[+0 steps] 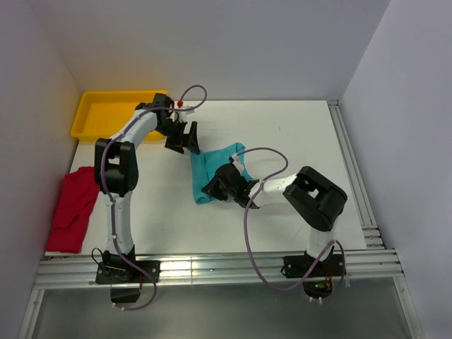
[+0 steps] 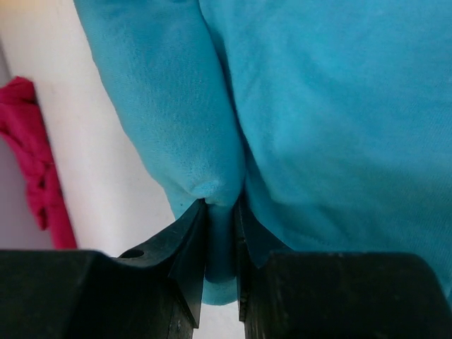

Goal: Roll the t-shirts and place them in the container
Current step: Roll the tshirt

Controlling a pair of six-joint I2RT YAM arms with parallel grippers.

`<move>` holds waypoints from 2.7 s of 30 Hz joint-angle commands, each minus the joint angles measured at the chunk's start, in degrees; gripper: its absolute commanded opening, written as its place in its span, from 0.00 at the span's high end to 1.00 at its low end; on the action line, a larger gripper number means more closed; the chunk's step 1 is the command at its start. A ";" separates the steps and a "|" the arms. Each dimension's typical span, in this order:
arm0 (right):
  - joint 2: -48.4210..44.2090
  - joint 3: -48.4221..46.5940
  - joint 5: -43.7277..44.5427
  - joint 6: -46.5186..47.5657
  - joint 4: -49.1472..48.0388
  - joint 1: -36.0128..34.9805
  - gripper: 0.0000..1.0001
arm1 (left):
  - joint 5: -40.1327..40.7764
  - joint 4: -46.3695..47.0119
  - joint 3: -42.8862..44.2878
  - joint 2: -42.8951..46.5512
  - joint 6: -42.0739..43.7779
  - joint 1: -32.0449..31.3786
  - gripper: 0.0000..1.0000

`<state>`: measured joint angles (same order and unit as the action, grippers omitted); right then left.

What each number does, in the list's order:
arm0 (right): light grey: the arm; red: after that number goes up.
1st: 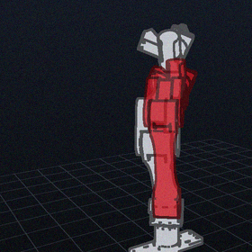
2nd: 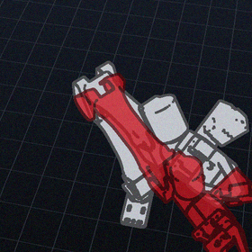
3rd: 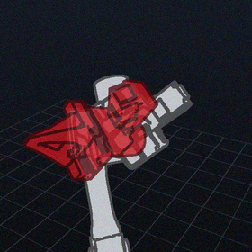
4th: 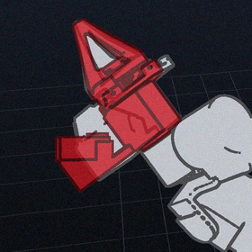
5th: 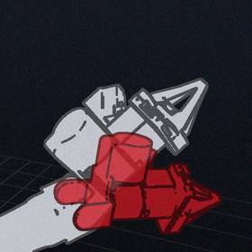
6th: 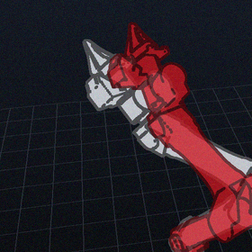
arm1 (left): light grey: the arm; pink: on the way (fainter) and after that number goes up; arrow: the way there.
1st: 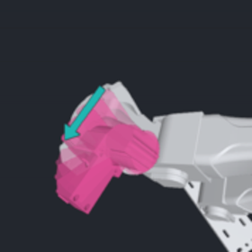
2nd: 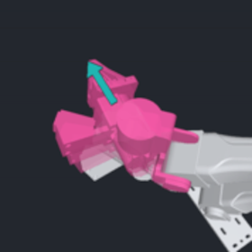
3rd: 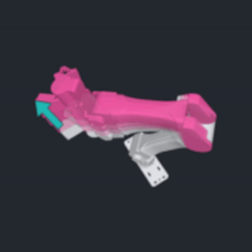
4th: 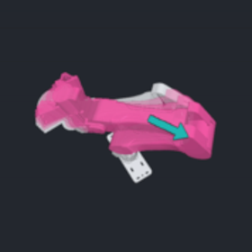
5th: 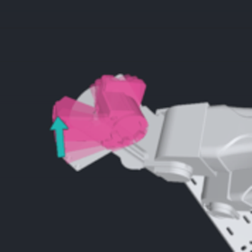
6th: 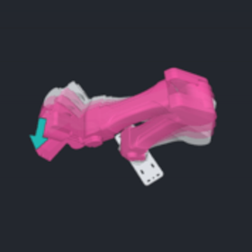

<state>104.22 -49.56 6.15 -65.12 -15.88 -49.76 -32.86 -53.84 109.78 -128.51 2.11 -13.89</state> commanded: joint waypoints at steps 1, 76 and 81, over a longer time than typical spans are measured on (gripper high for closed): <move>0.54 3.50 -4.65 -4.74 -5.47 2.03 0.80 | -9.40 7.60 -5.25 5.89 -1.67 2.02 0.01; 20.14 -47.47 36.03 20.91 49.80 -14.14 0.40 | 14.67 -13.57 9.05 -9.13 3.25 -5.53 0.87; 20.32 -46.16 35.60 19.51 49.81 -14.58 0.48 | 14.14 -13.39 9.49 -9.13 3.08 -5.71 0.85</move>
<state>124.77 -95.02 39.42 -45.21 32.03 -63.86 -20.64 -64.14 118.34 -136.49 3.84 -19.18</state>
